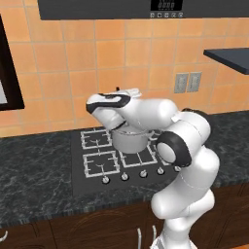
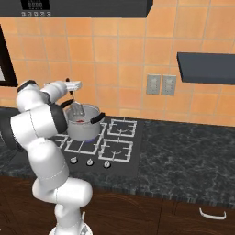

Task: Put the carrot and bell pepper in the pot. Retrieve the spatula and lightly stir the vegetables in the pot.

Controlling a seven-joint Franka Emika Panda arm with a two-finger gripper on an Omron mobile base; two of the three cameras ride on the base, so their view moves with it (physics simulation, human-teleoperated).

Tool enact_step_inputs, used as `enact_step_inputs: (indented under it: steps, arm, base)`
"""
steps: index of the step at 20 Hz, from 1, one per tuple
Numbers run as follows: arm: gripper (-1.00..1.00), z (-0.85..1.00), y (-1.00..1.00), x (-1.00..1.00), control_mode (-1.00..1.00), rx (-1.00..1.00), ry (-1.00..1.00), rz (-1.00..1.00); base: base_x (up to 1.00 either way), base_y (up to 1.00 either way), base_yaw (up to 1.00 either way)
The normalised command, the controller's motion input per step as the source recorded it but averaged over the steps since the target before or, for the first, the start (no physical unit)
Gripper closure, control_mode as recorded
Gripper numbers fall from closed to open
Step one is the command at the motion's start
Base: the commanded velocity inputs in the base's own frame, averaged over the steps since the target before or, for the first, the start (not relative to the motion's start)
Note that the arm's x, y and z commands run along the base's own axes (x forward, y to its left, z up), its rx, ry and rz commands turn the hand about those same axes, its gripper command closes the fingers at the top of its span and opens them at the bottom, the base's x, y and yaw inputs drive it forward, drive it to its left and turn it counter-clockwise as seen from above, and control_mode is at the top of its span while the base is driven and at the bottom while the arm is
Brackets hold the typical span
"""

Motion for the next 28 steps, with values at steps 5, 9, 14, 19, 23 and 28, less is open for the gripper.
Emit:
enact_step_inputs:
  steps: [5, 9, 14, 19, 23, 28]
  arm:
    - [1.00, -0.99, -0.07, -0.01, -1.00, 0.01, -0.21, 0.04]
    - [1.00, -1.00, -0.45, 0.22, -1.00, 0.12, -0.04, 0.01]
    - [1.00, -1.00, -0.59, 0.44, -1.00, 0.25, 0.00, 0.05]
    - [1.00, -0.91, -0.53, 0.55, -1.00, 0.22, -0.07, 0.21]
    - [1.00, -1.00, -0.60, 0.37, -1.00, 0.06, -0.08, 0.27]
    - [1.00, -1.00, -0.57, -0.10, -1.00, 0.07, 0.00, 0.27]
  base:
    - [0.00, 0.00, 0.00]
    - [0.00, 0.00, 0.00]
    - [0.00, 0.00, 0.00]
    - [0.00, 0.00, 0.00]
    - [0.00, 0.00, 0.00]
    - [0.00, 0.00, 0.00]
